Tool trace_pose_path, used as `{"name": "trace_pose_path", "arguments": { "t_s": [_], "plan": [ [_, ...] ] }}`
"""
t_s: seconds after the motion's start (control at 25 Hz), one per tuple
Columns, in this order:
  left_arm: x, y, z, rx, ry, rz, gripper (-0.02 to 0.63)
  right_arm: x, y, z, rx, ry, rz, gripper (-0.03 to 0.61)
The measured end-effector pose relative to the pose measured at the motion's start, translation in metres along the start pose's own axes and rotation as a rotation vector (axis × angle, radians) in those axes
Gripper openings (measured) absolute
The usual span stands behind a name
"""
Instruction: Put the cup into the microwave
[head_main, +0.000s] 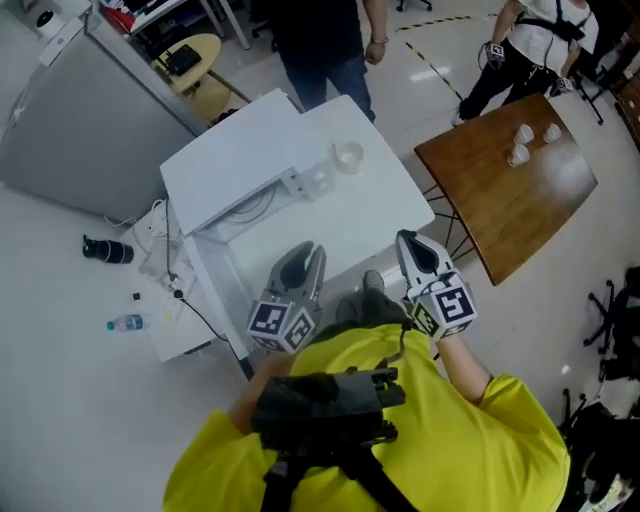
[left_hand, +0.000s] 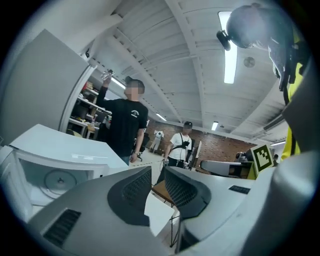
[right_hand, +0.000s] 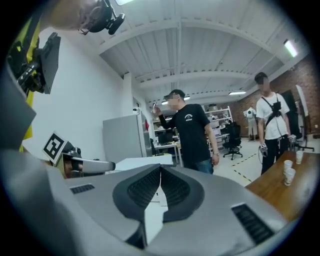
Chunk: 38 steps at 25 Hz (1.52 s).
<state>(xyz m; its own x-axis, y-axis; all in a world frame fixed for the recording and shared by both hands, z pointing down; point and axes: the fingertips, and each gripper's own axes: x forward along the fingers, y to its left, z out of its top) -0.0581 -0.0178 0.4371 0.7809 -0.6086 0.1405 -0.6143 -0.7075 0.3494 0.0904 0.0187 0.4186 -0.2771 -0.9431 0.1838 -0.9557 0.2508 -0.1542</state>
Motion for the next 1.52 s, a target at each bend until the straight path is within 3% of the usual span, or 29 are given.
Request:
{"name": "trace_pose_path", "arguments": {
  "t_s": [0.04, 0.2, 0.36, 0.4, 0.52, 0.68, 1.0, 1.04, 1.24, 1.44, 1.52],
  "plan": [
    [0.001, 0.011, 0.001, -0.008, -0.007, 0.029, 0.071, 0.016, -0.003, -0.007, -0.001, 0.021, 0.03, 0.026],
    [0.0, 0.052, 0.013, -0.038, -0.044, 0.16, 0.071, 0.097, -0.027, -0.063, -0.075, 0.137, 0.123, 0.293],
    [-0.003, 0.079, 0.019, -0.048, -0.057, 0.262, 0.071, 0.199, -0.089, -0.162, -0.14, 0.291, 0.113, 0.512],
    [-0.002, 0.084, 0.018, -0.049, -0.051, 0.279, 0.071, 0.224, -0.108, -0.185, -0.147, 0.32, 0.099, 0.532],
    [0.002, 0.093, 0.005, -0.074, -0.021, 0.33, 0.071, 0.286, -0.156, -0.237, -0.15, 0.382, 0.076, 0.534],
    [0.021, 0.107, -0.014, -0.101, 0.022, 0.378, 0.071, 0.359, -0.185, -0.274, -0.177, 0.416, 0.089, 0.534],
    [0.043, 0.11, -0.026, -0.149, 0.016, 0.444, 0.071, 0.4, -0.178, -0.285, -0.171, 0.34, 0.134, 0.512],
    [0.044, 0.11, -0.03, -0.142, 0.023, 0.448, 0.071, 0.401, -0.177, -0.284, -0.18, 0.335, 0.137, 0.485],
    [0.047, 0.113, -0.035, -0.151, 0.011, 0.467, 0.071, 0.39, -0.18, -0.269, -0.203, 0.34, 0.131, 0.479],
    [0.032, 0.125, -0.029, -0.17, -0.039, 0.492, 0.071, 0.307, -0.17, -0.248, -0.179, 0.355, 0.135, 0.479],
    [0.018, 0.133, -0.029, -0.185, -0.055, 0.508, 0.071, 0.264, -0.15, -0.25, -0.168, 0.407, 0.164, 0.479]
  ]
}}
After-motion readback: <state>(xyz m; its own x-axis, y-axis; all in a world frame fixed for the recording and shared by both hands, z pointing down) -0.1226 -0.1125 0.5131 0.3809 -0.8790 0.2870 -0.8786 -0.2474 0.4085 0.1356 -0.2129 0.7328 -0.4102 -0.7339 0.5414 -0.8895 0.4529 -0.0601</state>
